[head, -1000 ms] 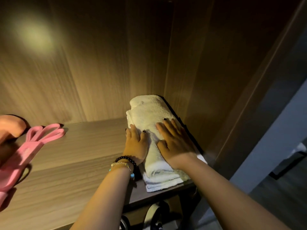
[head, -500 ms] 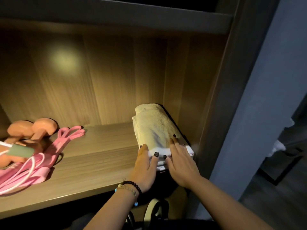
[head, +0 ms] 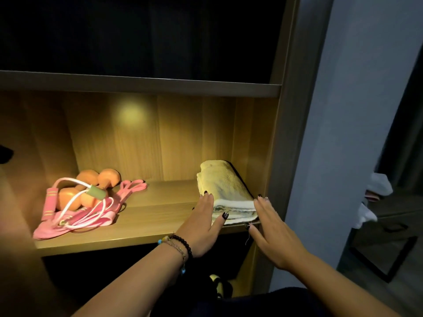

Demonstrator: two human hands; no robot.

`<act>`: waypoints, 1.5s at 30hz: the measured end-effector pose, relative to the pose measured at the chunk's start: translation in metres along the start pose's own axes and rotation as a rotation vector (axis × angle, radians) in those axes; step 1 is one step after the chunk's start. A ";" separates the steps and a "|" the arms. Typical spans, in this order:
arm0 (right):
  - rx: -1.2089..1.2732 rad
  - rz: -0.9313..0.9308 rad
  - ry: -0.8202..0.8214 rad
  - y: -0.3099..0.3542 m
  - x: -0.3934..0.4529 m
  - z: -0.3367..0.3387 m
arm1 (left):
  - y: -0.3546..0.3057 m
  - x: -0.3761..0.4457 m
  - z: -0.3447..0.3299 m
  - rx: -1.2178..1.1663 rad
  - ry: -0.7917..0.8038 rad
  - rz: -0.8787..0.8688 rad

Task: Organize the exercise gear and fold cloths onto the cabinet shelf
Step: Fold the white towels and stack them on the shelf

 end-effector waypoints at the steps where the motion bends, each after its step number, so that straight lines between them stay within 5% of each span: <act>1: -0.006 0.003 0.003 0.004 -0.008 0.006 | -0.006 -0.007 0.002 0.008 0.002 -0.004; 15: 0.059 -0.058 0.057 -0.040 -0.058 0.045 | -0.061 -0.027 0.003 -0.095 0.016 -0.050; 23: 0.128 -0.189 0.075 -0.105 -0.037 0.036 | -0.104 0.044 -0.044 -0.020 0.057 -0.220; 31: 0.250 -0.388 0.034 -0.194 -0.023 0.036 | -0.155 0.123 -0.113 -0.004 0.259 -0.475; 45: 0.123 -0.654 0.057 -0.184 -0.013 0.208 | -0.251 0.185 -0.038 -0.074 0.562 -0.457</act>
Point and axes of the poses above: each hand's wrist, its own x-axis towards the middle knuckle, its own z-axis out of the back of the hand, y = z × x, the point moved 10 cm from there along x, towards the middle knuckle, and after that the axes turned 1 degree about -z, right-handed, at the moved point
